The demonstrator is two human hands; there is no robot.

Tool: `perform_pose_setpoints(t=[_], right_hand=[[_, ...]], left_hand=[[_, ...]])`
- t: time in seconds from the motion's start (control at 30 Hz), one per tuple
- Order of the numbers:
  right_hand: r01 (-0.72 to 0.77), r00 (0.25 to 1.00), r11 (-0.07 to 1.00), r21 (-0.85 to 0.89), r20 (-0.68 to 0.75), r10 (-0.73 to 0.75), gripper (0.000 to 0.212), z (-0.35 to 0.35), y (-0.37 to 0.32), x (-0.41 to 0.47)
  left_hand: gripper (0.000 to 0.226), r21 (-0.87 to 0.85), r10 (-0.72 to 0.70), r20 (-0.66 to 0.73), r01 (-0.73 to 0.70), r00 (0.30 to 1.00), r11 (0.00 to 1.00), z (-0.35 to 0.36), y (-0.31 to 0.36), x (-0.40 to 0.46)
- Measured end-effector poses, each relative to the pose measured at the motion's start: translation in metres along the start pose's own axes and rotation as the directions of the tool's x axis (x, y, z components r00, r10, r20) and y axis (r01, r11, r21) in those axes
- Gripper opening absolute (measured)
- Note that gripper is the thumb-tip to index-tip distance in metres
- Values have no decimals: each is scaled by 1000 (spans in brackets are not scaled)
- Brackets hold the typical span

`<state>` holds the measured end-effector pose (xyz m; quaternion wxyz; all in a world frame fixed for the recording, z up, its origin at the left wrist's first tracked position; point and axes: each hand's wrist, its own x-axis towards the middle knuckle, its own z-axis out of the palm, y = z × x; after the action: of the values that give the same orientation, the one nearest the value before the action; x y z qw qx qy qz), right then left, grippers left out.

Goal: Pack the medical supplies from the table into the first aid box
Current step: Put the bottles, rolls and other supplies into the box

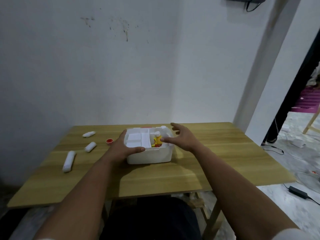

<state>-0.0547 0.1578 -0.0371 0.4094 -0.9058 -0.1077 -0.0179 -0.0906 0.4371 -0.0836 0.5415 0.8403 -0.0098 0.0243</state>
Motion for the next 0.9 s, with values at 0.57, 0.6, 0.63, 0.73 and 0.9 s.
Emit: perform_pose_setpoints(t=[0.57,0.6,0.63,0.73,0.9], right_hand=[[-126,933,992,7,341,116,134,14,13,35],[-136,928,991,6,350,125,136,14,14,37],[-134,926,991,8,357,122,135,15,15,38],[-126,925,992,24,363,109,131,14,15,38],[-112,919,993,22,383,95,127,16,18,40]], left_hand=[[52,-73,-136,-362,117,922,990,-54,-3,11],[42,84,-96,-478,154,873,984,-66,-11,10],[37,224,-62,-546,217,835,950,-79,-21,8],[49,407,-87,-515,332,853,851,-108,-49,4],[25,641,-52,-435,350,899,683,-118,-75,15]])
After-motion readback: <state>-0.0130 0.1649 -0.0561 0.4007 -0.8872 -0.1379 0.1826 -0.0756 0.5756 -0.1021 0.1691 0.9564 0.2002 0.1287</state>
